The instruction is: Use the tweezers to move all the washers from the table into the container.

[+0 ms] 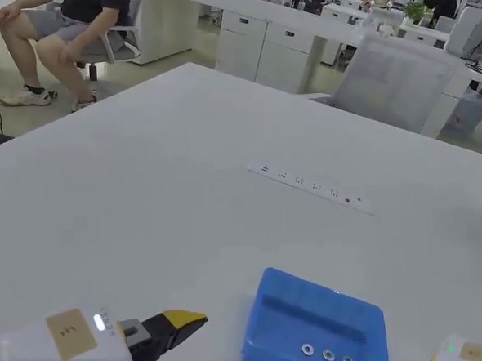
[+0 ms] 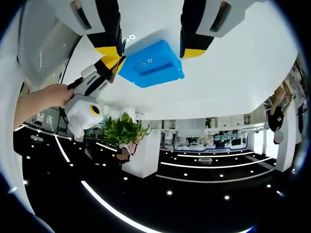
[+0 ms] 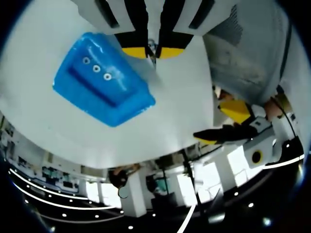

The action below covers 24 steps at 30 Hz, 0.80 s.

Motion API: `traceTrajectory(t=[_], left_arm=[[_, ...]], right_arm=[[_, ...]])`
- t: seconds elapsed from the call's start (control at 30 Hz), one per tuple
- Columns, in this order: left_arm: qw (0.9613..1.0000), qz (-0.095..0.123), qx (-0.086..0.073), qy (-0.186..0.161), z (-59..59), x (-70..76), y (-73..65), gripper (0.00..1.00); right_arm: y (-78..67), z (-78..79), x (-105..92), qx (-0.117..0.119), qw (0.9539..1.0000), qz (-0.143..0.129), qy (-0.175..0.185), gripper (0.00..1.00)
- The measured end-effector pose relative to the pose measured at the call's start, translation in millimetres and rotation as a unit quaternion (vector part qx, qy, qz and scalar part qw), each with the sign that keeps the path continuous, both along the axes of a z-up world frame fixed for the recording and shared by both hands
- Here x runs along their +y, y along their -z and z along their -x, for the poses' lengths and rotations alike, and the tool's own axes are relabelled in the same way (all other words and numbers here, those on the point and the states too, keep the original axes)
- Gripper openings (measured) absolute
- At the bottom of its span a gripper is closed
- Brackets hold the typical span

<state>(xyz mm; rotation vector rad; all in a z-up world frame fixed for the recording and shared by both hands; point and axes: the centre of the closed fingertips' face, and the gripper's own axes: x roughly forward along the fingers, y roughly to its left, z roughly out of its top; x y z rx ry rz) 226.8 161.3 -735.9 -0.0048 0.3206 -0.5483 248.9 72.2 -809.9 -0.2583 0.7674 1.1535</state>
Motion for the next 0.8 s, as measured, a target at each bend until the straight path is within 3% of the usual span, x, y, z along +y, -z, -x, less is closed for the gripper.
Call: traceTrajectory(t=[0.23, 0.57, 0.63, 0.8], left_arm=[[1.0, -0.001, 0.002, 0.001, 0.0, -0.2, 0.9, 0.46], [1.0, -0.004, 0.004, 0.003, 0.0, -1.6, 1.6, 0.46], [1.0, -0.003, 0.005, 0.003, 0.0, -2.0, 1.5, 0.46], [1.0, -0.004, 0.005, 0.003, -0.2, -2.5, 1.2, 0.45]], right_arm=[[3.0, 4.5, 2.3, -0.003, 0.9999, 0.003, -0.011, 0.03], [3.4, 14.5, 7.4, -0.038, 0.9977, 0.025, -0.05, 0.04], [4.4, 19.0, 9.8, -0.056, 0.9956, 0.032, -0.068, 0.04], [5.1, 17.4, 9.2, -0.06, 0.996, 0.029, -0.06, 0.04]])
